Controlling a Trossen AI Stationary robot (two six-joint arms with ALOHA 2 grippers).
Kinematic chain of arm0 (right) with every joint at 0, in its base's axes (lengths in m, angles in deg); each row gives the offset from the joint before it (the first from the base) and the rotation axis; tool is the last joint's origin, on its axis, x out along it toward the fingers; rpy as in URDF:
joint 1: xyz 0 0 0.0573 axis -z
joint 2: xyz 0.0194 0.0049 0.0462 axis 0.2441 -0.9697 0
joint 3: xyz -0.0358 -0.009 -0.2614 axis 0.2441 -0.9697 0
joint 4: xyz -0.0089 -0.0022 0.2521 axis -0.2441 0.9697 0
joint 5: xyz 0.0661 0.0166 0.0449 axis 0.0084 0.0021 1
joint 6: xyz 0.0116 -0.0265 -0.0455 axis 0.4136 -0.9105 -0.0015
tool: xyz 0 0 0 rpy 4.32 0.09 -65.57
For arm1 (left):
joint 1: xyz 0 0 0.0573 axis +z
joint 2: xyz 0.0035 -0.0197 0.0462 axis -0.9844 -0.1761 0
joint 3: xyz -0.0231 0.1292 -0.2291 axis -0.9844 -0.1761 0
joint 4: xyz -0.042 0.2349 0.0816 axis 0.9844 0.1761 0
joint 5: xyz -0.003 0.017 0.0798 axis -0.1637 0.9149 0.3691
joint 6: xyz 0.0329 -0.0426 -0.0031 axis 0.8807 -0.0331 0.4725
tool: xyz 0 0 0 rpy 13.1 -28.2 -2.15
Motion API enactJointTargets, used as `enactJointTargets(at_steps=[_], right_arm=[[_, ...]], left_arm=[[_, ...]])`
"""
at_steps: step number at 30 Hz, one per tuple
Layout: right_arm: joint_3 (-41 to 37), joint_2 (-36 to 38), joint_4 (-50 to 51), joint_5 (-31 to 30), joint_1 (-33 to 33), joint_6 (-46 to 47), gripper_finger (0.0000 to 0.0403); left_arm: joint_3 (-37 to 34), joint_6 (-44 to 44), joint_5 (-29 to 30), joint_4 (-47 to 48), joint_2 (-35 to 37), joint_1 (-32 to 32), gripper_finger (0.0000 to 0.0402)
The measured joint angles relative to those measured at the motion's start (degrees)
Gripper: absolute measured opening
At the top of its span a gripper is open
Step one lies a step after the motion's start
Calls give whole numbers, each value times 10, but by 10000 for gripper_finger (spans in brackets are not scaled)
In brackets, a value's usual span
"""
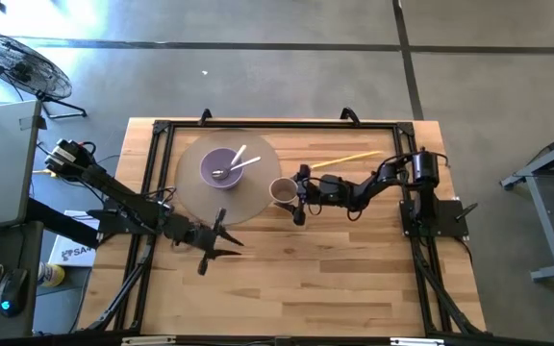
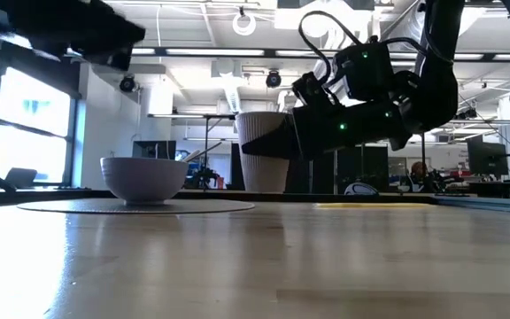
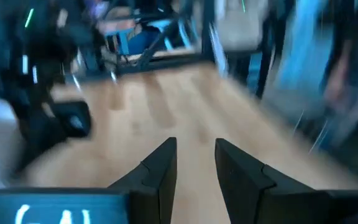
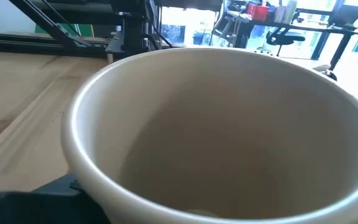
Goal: Pick & Place Utensil
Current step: Put the white cup on the brown mat to the top right of the violet bowl
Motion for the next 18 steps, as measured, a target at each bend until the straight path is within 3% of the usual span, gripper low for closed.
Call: enactJointTargets(at_steps=[2,3,7,10,14,18], right_arm=[[9,-6,-3,-2,-5,0,323],[16,-12,-8,-2,-8,0,323],[64,-56,-7,0,-17,8,323],[109,-85,-4,4,-25,8,323],[169,-114,15,8,-38,-1,323],[212,-144,41,10,-52,-1,323]], left_arm=[[0,-121,4,-18,0,0,106],[0,-141,17,-23,0,0,106],[0,-143,78,-18,1,0,106],[0,-145,86,-9,1,0,106],[0,-171,60,18,1,0,106],[0,-194,-52,50,1,0,106]])
